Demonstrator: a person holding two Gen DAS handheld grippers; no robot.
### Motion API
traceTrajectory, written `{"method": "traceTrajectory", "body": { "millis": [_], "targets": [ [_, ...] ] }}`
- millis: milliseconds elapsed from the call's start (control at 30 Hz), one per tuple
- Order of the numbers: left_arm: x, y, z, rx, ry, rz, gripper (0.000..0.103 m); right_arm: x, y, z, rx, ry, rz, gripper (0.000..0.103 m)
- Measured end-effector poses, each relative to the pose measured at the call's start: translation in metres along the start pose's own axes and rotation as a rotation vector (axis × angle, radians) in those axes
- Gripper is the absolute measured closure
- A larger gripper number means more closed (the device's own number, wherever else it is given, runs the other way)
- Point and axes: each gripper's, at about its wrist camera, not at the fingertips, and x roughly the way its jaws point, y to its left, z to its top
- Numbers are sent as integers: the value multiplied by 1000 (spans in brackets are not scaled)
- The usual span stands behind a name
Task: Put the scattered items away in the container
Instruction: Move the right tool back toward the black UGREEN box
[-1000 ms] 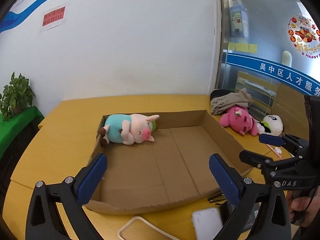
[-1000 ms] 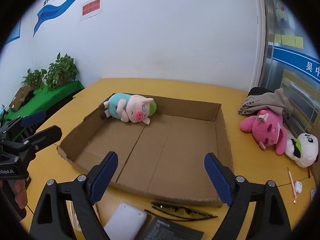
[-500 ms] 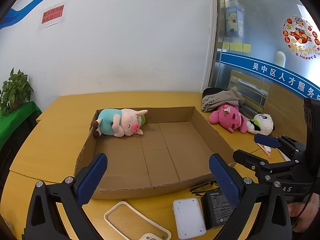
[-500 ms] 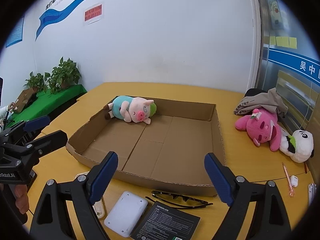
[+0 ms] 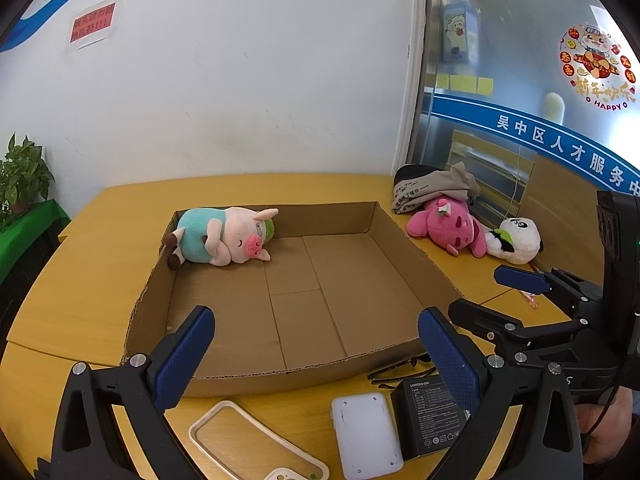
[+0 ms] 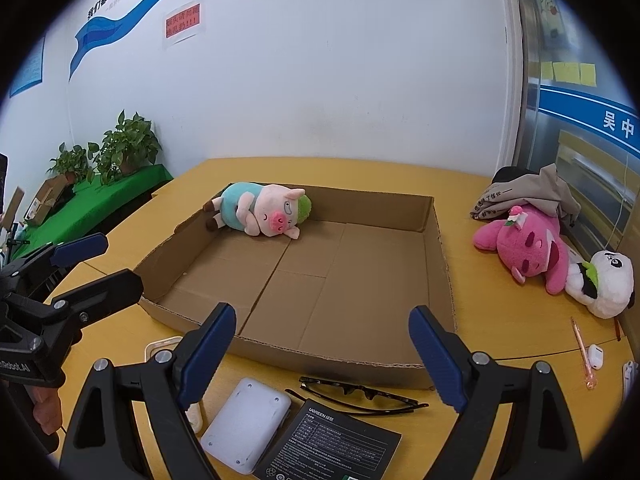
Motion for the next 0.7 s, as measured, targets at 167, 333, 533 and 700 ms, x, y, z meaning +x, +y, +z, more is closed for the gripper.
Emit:
{"method": "traceTrajectory", "body": {
  "millis": [167, 333, 533, 700],
  "targets": [
    [2, 3, -1, -9, 2, 6, 0, 4, 1, -2, -4, 5, 6, 15],
    [3, 6, -4, -28, 10, -26, 30, 1, 2, -4, -20, -11, 38, 15],
    [19, 6, -17, -48, 99, -58, 42, 0, -11, -16, -2, 18, 52, 17],
    [21, -5, -32, -29, 120, -132, 8, 7, -37, -43, 55, 95, 53, 12]
  ]
}}
